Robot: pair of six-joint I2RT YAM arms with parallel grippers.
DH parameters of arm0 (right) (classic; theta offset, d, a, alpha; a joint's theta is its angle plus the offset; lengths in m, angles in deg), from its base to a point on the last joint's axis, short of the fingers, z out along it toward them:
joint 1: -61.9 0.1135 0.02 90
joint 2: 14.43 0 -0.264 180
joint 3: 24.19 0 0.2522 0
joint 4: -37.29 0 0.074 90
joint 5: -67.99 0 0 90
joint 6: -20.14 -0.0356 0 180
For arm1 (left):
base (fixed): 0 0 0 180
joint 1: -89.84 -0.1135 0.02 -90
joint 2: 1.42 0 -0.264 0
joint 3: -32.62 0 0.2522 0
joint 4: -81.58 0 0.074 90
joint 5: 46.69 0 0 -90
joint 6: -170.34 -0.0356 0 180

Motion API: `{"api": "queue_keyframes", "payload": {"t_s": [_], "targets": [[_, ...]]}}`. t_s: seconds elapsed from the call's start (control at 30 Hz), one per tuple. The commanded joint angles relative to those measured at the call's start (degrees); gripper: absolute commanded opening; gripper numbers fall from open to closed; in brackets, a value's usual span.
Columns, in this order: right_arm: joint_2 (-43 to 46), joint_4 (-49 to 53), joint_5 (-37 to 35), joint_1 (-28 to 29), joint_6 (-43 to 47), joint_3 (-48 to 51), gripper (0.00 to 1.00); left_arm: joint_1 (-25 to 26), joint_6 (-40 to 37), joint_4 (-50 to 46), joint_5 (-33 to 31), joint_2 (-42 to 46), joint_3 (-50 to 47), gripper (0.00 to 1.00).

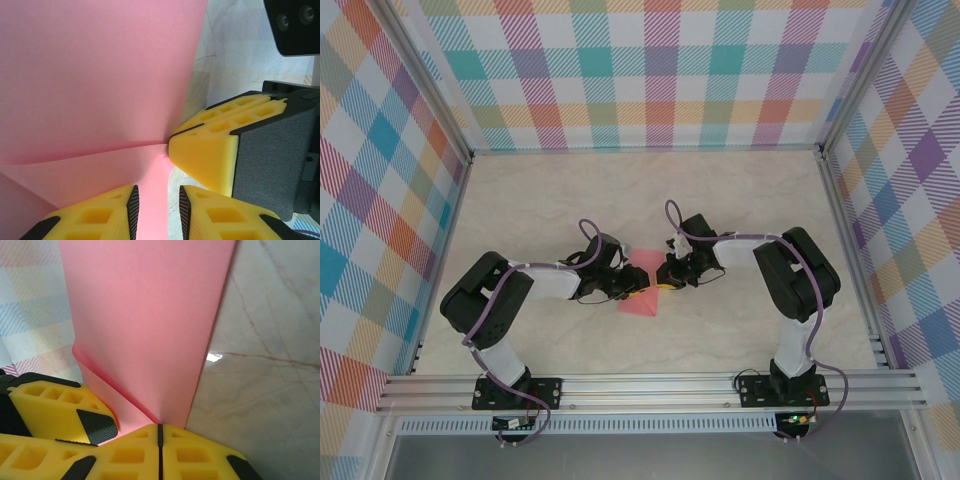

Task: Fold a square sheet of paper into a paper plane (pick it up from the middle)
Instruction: Fold the triangle a second time at the center of the table.

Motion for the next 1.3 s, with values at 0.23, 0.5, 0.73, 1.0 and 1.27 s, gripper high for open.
{"api": "queue_keyframes", "payload": {"t_s": [0.23, 0.5, 0.73, 1.0, 1.27], "targets": [[-1.52, 1.16, -0.41, 0.46, 0.90, -1.25, 0.08, 0.49, -1.39, -2.56, -0.93, -1.04, 0.41, 0.30], [-1.71, 1.58, -0.74, 0.42, 0.89, -1.16, 0.07, 0.51, -1.40, -2.99, -1.06, -1.97, 0.32, 0.29], [-1.53, 1.61, -0.76, 0.42, 0.91, -1.12, 0.08, 0.51, -1.98, -4.49, -1.98, -1.58, 0.23, 0.28], [6.81, 4.79, -6.82, 0.42, -0.49, -0.50, 0.21, 0.51, -1.88, -5.19, -2.49, -1.58, -0.23, 0.27], [14.47, 6.16, -9.10, 2.43, -2.52, 4.70, 0.16, 0.51, -1.58, -5.65, -4.36, -1.27, -0.91, 0.24]]}}
